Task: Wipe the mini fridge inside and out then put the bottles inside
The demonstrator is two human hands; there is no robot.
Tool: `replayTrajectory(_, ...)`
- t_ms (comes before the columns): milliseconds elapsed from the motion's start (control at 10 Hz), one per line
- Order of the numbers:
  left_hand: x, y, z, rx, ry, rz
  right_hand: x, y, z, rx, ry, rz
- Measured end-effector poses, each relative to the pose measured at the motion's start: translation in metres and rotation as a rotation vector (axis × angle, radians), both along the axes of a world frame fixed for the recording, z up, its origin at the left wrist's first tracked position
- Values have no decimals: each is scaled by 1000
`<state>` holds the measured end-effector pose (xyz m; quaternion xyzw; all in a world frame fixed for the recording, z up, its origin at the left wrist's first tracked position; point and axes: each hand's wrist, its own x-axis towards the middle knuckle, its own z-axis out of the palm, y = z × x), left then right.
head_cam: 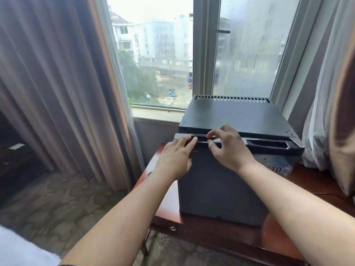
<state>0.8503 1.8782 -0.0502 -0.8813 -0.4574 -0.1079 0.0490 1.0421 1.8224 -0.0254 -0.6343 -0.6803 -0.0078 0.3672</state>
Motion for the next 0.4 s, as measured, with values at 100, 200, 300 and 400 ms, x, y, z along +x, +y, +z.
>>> replayTrajectory(100,7,13,-1,-85,16,1,7,7,2,-94,-6,-4)
replayTrajectory(200,19,9,3,-140,-47,21,10,3,-2,-135,11,43)
replayTrajectory(300,25,-1,10,-201,-242,77,6,-5,9,-74,103,86)
replayTrajectory(400,27,-23,34,-301,-814,230,4,-15,42,-98,411,152)
